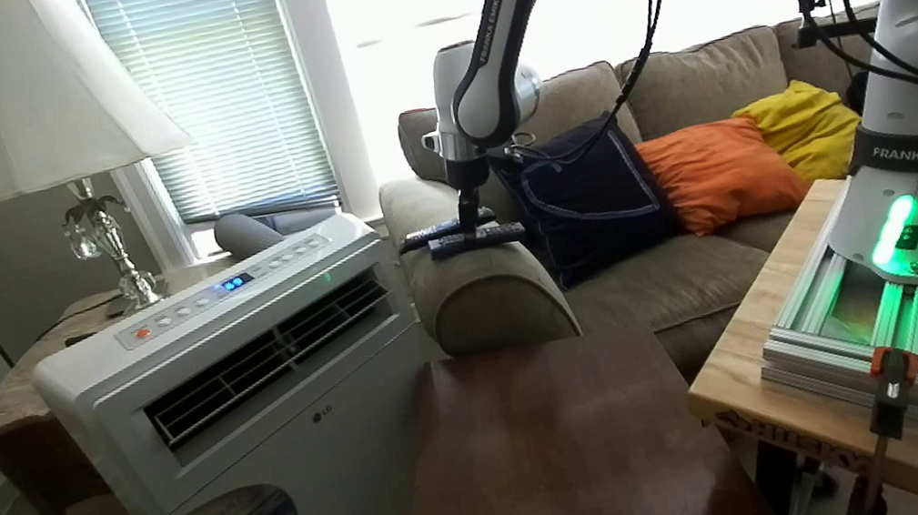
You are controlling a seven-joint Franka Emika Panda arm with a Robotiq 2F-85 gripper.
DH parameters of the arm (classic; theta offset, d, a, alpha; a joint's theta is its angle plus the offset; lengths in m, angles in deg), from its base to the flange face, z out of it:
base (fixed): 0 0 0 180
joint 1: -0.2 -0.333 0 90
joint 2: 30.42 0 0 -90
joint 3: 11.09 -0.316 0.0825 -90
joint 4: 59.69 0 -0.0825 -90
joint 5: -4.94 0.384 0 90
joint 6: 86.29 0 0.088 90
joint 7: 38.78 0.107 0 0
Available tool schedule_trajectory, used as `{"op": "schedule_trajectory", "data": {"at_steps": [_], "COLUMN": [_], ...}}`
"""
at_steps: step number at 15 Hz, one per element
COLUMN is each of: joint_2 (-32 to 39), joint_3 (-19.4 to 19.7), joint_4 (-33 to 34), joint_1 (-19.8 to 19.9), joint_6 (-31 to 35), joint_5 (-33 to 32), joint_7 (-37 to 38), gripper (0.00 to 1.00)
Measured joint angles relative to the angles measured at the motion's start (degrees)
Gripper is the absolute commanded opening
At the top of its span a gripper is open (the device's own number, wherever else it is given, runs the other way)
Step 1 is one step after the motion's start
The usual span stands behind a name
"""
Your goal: Put the remotes on the sofa
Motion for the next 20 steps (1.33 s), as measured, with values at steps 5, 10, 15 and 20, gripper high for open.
{"op": "schedule_trajectory", "data": {"at_steps": [5, 10, 15, 20], "joint_2": [0.5, 0.4, -1.5, -2.5], "joint_3": [0.0, 0.7, 5.2, 12.4], "joint_4": [0.0, -0.1, -3.1, -7.8], "joint_1": [0.0, -0.4, -0.7, -2.3], "joint_6": [0.0, -0.1, -0.1, -0.3], "joint_5": [0.0, 0.0, 0.0, -3.2], "joint_7": [0.0, 1.7, 7.1, 9.0], "gripper": [0.34, 0.31, 0.31, 0.31]}}
